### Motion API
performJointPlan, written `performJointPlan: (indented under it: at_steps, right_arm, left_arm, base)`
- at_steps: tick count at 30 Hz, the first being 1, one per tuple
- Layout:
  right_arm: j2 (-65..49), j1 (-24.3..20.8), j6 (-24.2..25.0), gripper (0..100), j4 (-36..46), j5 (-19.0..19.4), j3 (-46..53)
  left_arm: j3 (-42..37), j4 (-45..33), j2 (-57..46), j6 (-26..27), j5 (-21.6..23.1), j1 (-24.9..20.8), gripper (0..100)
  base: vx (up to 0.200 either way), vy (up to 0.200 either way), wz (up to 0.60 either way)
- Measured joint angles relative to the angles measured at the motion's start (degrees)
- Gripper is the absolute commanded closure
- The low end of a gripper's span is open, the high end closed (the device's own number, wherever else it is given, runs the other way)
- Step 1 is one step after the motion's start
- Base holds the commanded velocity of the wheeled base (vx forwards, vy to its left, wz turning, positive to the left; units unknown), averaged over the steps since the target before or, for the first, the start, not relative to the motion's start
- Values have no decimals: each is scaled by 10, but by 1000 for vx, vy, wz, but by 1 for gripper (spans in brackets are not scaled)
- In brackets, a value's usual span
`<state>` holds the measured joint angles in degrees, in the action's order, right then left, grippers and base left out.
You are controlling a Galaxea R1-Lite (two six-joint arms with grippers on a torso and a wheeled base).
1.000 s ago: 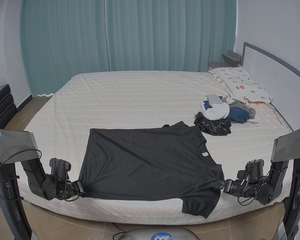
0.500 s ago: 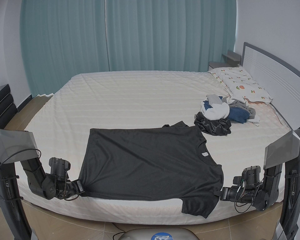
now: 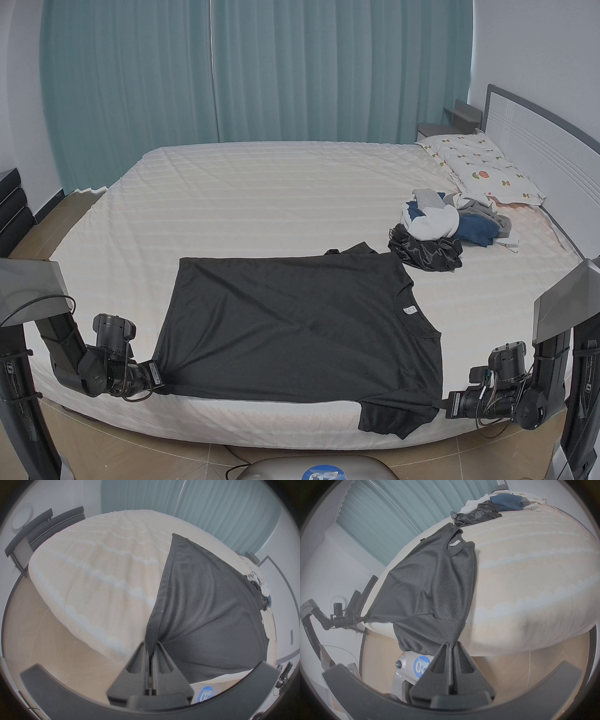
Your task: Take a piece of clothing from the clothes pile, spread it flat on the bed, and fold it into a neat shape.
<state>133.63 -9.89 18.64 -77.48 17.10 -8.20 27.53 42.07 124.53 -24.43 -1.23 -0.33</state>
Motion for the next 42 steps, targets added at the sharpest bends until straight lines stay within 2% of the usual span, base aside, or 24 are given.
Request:
performJointPlan:
  at_steps: [10, 15, 23, 24, 26, 27, 35, 37, 42]
  right_arm:
    - [-2, -38, -12, 100, 3, 2, 35]
    - [-15, -42, -12, 100, 3, 22, 44]
    - [-4, -35, -16, 100, 3, 24, 39]
    - [-2, -34, -18, 100, 3, 24, 39]
    - [2, -33, -20, 100, 3, 24, 37]
    - [4, -33, -20, 0, 2, 24, 36]
    - [-7, -13, -10, 0, -10, 27, 23]
    - [-20, -5, 7, 0, -11, 28, 16]
    - [-51, 7, 86, 0, -12, 30, -10]
  left_arm:
    - [-1, -15, -22, 27, -25, 18, 100]
    - [-2, -18, -27, 35, -31, 20, 100]
    - [-3, -30, -28, 40, -31, 21, 100]
    - [-3, -30, -28, 40, -31, 20, 0]
    - [-4, -32, -26, 40, -30, 20, 0]
    - [-4, -32, -26, 40, -30, 19, 0]
    - [-1, -32, -34, 37, -21, 23, 0]
    - [1, -32, -43, 35, -8, 27, 0]
    - [8, -47, -77, 26, 43, 42, 0]
  base:
    - [0, 0, 0]
    - [0, 0, 0]
    - [0, 0, 0]
    - [0, 0, 0]
    - [0, 0, 0]
    - [0, 0, 0]
    - [0, 0, 0]
    - [0, 0, 0]
    - [0, 0, 0]
